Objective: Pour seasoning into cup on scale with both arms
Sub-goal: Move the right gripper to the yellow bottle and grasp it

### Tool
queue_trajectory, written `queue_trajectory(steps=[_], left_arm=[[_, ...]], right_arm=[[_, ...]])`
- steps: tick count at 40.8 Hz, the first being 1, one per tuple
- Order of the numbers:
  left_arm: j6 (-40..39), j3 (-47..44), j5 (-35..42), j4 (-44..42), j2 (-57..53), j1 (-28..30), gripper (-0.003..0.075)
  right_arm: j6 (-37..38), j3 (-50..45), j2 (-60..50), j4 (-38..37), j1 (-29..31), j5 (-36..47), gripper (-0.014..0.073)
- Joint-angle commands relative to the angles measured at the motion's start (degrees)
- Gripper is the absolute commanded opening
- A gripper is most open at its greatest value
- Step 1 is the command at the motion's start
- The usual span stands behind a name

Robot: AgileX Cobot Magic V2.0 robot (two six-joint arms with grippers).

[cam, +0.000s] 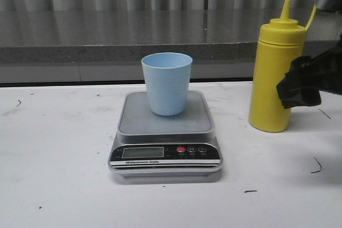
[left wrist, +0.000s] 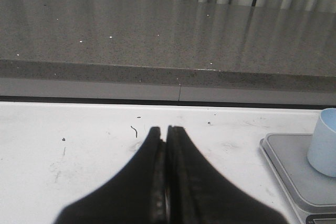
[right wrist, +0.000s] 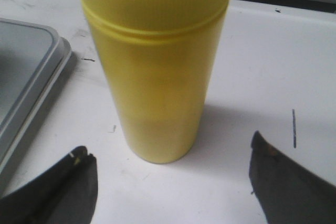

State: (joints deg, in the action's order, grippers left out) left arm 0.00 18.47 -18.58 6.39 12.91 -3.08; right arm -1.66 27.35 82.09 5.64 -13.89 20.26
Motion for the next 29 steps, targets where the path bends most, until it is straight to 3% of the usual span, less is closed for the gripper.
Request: queue_trajectory(steps=[1,29], left_arm=[[-0.54,1.5,4.91,0.65,0.69,0.32,-0.002],[-0.54,1.5,4.91,0.65,0.69,0.32,-0.002]], right_arm=[[0.49,1.68,2.09,-0.7,-0.13,9.75,0.0605],[2.75,1.68,16.19,-1.57,-0.13,30.08,0.0605]])
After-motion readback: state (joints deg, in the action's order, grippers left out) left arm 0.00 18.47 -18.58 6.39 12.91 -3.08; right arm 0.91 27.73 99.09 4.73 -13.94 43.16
